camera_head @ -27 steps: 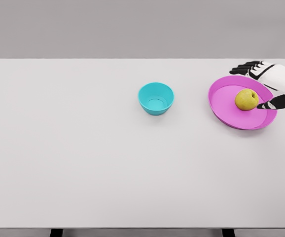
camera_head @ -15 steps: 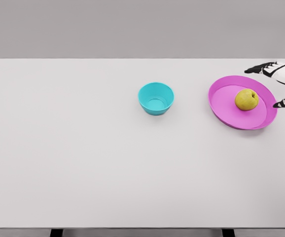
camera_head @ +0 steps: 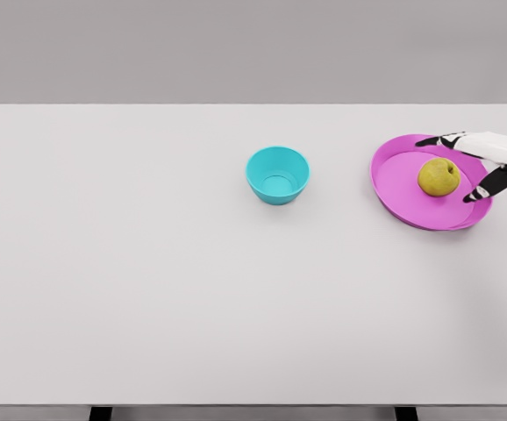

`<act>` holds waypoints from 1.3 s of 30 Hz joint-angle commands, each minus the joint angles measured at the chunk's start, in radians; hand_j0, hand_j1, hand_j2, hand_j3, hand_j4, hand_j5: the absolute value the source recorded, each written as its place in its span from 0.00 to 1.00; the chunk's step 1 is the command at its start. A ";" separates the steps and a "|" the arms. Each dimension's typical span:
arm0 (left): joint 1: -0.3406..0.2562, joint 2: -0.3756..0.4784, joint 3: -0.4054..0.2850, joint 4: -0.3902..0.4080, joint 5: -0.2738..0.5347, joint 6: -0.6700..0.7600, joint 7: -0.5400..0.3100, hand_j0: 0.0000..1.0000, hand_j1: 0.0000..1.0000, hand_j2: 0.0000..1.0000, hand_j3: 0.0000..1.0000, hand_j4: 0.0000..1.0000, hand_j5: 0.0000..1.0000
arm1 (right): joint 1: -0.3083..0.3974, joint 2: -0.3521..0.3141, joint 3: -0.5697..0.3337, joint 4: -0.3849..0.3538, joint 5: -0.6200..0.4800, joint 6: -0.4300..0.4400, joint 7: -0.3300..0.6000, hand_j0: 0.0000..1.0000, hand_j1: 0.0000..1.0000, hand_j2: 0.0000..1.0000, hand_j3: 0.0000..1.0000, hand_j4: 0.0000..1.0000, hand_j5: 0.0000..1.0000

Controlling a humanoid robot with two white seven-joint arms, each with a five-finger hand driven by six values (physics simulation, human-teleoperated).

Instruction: Put the apple from the pink plate into the blue bowl with your right arm

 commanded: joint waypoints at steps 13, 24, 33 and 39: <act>0.000 0.000 -0.001 0.000 0.000 0.000 0.000 1.00 1.00 1.00 1.00 1.00 1.00 | -0.071 0.090 0.070 0.170 0.043 0.002 0.000 1.00 1.00 1.00 1.00 1.00 1.00; 0.002 0.000 -0.001 0.000 0.000 0.000 0.000 1.00 1.00 1.00 1.00 1.00 1.00 | -0.084 0.102 0.083 0.196 0.079 0.002 0.000 0.56 0.56 0.56 0.56 0.56 0.56; 0.000 0.000 -0.001 0.000 0.000 0.000 0.000 1.00 1.00 1.00 1.00 1.00 1.00 | -0.092 0.100 0.081 0.179 0.079 0.002 0.000 0.51 0.51 0.51 0.51 0.51 0.51; 0.000 0.000 -0.001 0.000 0.000 0.000 0.000 1.00 1.00 1.00 1.00 1.00 1.00 | -0.112 0.099 0.073 0.139 0.079 0.002 0.000 0.50 0.50 0.50 0.50 0.50 0.50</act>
